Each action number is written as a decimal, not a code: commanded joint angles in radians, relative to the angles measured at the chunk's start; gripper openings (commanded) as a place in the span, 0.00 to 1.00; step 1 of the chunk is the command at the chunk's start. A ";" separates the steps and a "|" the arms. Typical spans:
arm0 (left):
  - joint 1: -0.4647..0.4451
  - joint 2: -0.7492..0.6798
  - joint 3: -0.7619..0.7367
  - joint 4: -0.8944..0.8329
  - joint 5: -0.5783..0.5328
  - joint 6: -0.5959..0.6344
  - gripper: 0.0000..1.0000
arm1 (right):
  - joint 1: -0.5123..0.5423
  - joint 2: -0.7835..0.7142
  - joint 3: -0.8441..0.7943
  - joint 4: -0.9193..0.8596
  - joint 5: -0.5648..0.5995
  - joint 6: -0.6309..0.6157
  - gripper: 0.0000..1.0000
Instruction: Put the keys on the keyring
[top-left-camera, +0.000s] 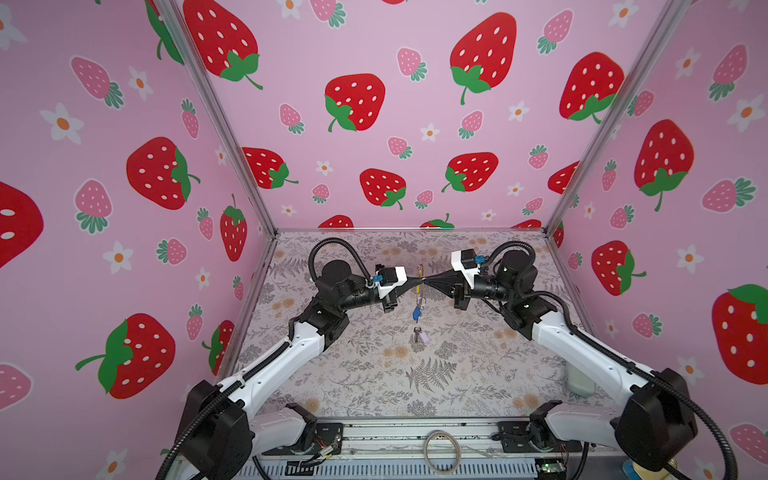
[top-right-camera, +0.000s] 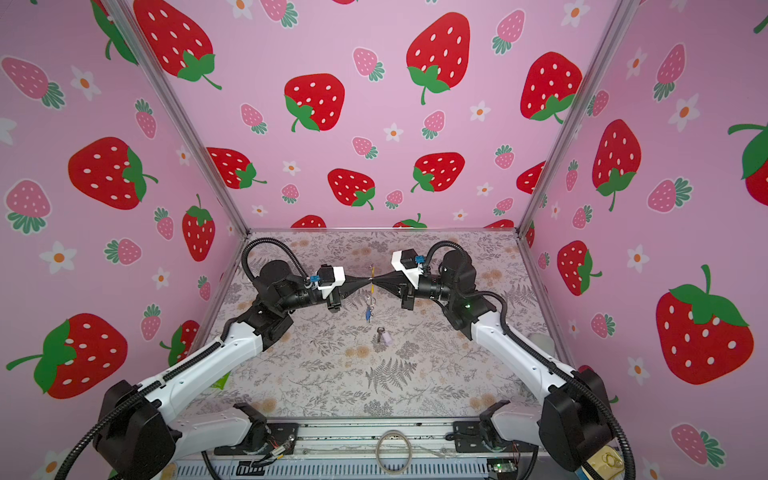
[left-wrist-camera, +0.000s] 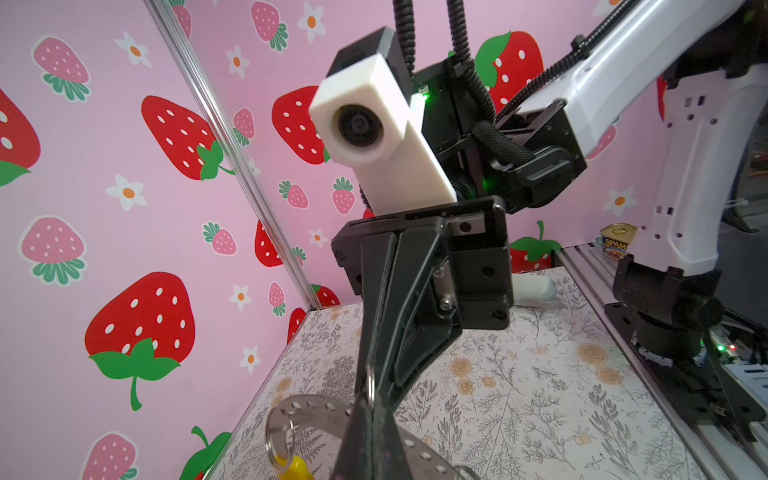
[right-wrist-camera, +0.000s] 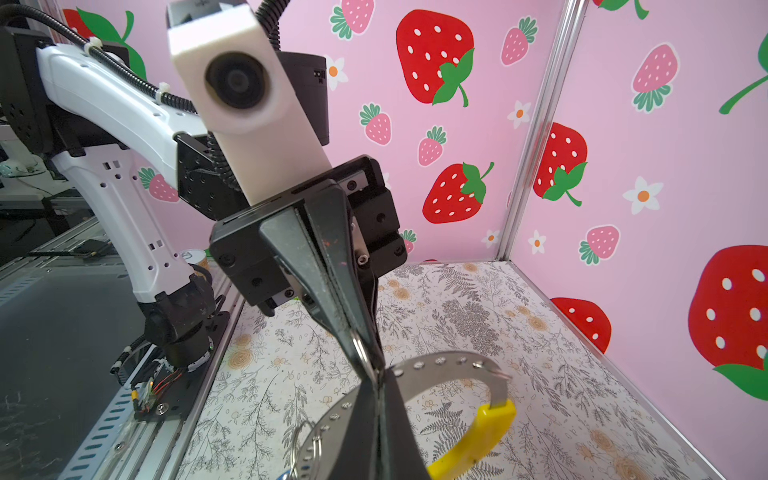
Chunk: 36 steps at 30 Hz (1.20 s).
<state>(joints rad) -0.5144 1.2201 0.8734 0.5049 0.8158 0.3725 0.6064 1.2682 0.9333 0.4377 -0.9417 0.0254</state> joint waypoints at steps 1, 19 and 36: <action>0.004 -0.005 0.004 -0.006 0.009 0.031 0.00 | -0.003 -0.019 0.002 0.007 -0.019 -0.006 0.01; 0.010 -0.033 0.179 -0.536 -0.180 0.341 0.30 | 0.039 0.071 0.284 -0.680 0.263 -0.440 0.00; 0.010 0.047 0.233 -0.650 -0.191 0.402 0.28 | 0.147 0.141 0.431 -0.899 0.504 -0.592 0.00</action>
<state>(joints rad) -0.5083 1.2606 1.0672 -0.1219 0.6224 0.7486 0.7437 1.4036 1.3243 -0.4183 -0.4679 -0.5152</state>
